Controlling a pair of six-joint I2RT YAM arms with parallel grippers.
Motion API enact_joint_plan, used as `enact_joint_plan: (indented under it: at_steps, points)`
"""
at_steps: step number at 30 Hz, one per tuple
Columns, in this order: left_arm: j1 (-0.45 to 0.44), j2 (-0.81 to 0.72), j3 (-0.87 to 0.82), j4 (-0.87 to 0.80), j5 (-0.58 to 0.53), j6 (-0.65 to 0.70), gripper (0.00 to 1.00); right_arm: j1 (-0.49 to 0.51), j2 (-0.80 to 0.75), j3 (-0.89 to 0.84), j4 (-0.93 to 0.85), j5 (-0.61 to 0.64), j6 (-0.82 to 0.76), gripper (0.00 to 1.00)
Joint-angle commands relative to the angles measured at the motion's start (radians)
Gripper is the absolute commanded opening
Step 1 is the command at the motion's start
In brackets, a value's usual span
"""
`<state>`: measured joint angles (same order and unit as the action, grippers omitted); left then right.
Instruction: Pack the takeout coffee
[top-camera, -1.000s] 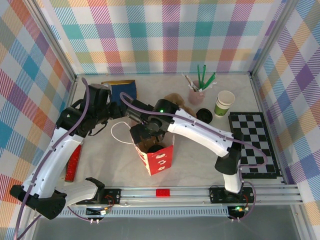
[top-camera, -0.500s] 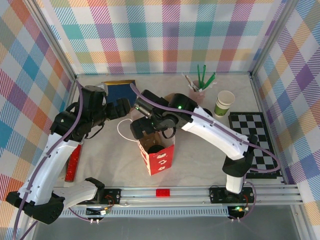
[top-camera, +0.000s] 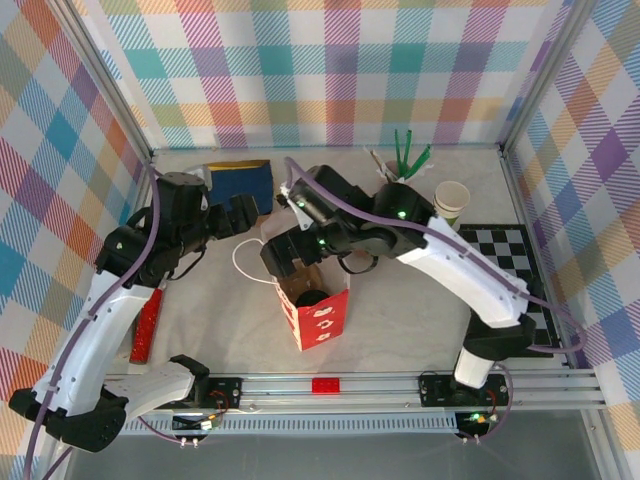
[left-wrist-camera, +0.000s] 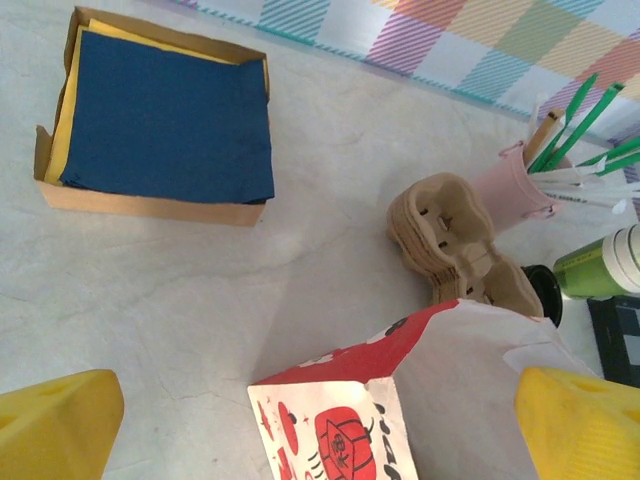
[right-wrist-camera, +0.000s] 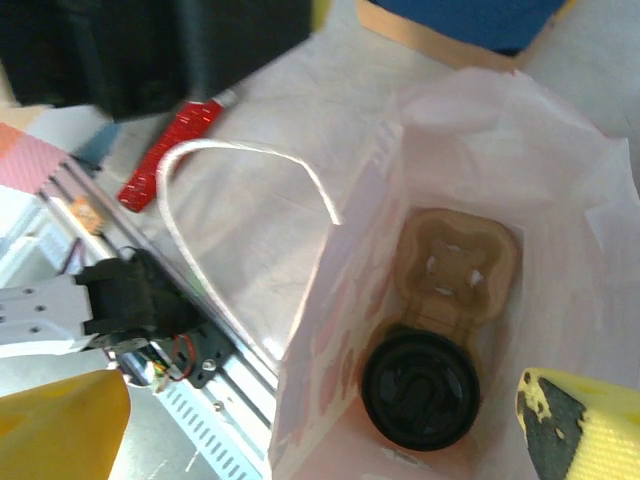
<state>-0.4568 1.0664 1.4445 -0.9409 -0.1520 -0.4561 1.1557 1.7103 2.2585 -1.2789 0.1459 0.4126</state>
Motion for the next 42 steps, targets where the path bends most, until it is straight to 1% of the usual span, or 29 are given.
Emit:
enact_joint_plan:
  at_steps: [1, 5, 7, 9, 11, 16, 20, 22, 24, 27, 31, 34, 42]
  points:
    - [-0.003, -0.029, -0.006, 0.031, -0.023, 0.010, 1.00, 0.007, -0.084, -0.028, 0.068, -0.037, -0.071, 0.99]
    - [-0.002, -0.032, -0.012, 0.042, -0.018, 0.010, 1.00, -0.005, -0.142, -0.043, 0.078, 0.016, -0.090, 0.99]
    - [-0.002, -0.031, -0.018, 0.048, -0.020, 0.011, 1.00, -0.032, -0.170, -0.049, 0.072, 0.045, -0.090, 0.99]
    - [0.002, -0.030, -0.024, 0.053, -0.023, 0.012, 1.00, -0.079, -0.198, -0.067, 0.067, 0.061, -0.085, 0.99]
    - [0.012, -0.024, -0.027, 0.057, -0.022, 0.006, 1.00, -0.153, -0.229, -0.095, 0.068, 0.060, -0.076, 0.99]
    - [0.117, -0.010, -0.046, 0.093, 0.093, -0.026, 0.99, -0.363, -0.268, -0.160, 0.060, 0.043, -0.085, 0.99]
    - [0.247, 0.009, -0.070, 0.147, 0.221, -0.051, 0.98, -0.496, -0.262, -0.215, 0.055, 0.021, -0.101, 0.99]
    - [0.307, 0.037, -0.085, 0.170, 0.279, -0.060, 0.98, -0.549, -0.256, -0.244, 0.064, 0.015, -0.113, 1.00]
    - [0.349, 0.062, -0.105, 0.202, 0.323, -0.068, 0.98, -0.598, -0.242, -0.265, 0.073, 0.009, -0.125, 1.00]
    - [0.391, 0.102, -0.132, 0.243, 0.361, -0.078, 0.97, -0.666, -0.209, -0.283, 0.082, -0.015, -0.139, 0.98]
    - [0.416, 0.140, -0.163, 0.286, 0.373, -0.079, 0.96, -0.737, -0.154, -0.299, 0.106, -0.055, -0.152, 0.96]
    - [0.429, 0.164, -0.180, 0.312, 0.374, -0.075, 0.96, -0.775, -0.106, -0.303, 0.124, -0.079, -0.156, 0.93]
    - [0.455, 0.237, -0.213, 0.371, 0.383, -0.063, 0.94, -0.844, 0.025, -0.279, 0.158, -0.123, -0.163, 0.86]
